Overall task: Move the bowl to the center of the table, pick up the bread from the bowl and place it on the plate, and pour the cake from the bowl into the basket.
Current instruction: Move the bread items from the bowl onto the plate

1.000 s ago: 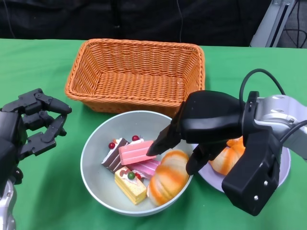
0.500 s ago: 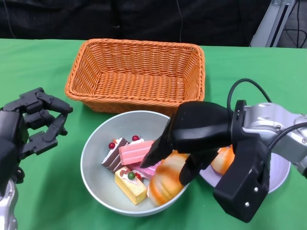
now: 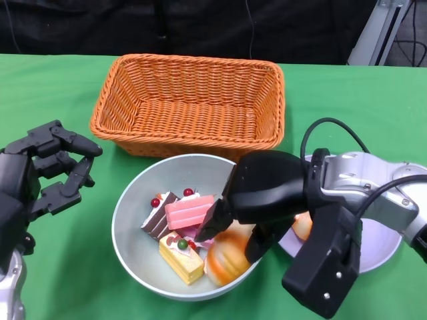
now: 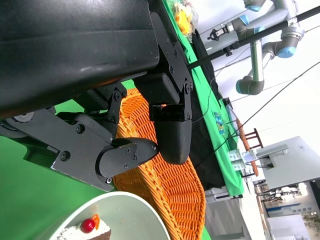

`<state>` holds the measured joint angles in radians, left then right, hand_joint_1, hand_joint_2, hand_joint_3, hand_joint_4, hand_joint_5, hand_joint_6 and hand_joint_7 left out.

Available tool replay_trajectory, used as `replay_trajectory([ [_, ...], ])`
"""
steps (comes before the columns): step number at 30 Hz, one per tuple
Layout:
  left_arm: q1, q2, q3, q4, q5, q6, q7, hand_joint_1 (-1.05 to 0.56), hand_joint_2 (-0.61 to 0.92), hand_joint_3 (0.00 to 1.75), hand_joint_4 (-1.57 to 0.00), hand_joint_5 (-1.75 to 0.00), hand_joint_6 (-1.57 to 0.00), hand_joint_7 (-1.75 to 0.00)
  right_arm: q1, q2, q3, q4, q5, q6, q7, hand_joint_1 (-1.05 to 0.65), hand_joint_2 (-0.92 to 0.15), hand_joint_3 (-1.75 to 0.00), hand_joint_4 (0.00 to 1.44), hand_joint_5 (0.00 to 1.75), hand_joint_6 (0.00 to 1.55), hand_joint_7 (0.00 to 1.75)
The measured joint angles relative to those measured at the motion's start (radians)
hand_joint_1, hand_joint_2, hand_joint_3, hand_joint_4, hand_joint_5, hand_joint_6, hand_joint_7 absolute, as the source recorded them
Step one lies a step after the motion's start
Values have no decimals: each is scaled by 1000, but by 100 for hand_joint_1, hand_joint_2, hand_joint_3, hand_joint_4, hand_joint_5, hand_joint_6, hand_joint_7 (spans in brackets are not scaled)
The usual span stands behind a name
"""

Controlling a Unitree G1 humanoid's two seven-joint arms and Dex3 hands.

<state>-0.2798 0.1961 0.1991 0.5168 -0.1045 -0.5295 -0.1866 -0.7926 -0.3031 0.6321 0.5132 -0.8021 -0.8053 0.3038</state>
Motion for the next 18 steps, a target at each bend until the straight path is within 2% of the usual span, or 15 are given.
replay_trajectory([
  [5, 7, -4, 0, -7, 0, 2, 4, -13, 68, 77, -80, -150, -85, -107, -15, 6, 23, 1, -22, 29, 19, -79, -91, 0, 91, 3, 73, 1],
  [10, 9, -8, 0, -14, 0, 3, 5, -12, 69, 78, -80, -150, -85, -107, -20, 16, 50, -11, -34, 68, 58, -81, -92, -1, 80, 0, 71, 0],
  [16, 11, -10, 0, -28, 0, 8, 6, -12, 69, 78, -80, -150, -84, -107, -34, 18, 78, -34, -54, 110, 120, -84, -92, -3, 78, 0, 71, 0],
  [18, 13, -13, 0, -37, 0, 17, 6, -11, 69, 78, -79, -151, -84, -107, -43, 20, 92, -55, -68, 133, 171, -85, -92, -5, 77, 0, 70, 0],
])
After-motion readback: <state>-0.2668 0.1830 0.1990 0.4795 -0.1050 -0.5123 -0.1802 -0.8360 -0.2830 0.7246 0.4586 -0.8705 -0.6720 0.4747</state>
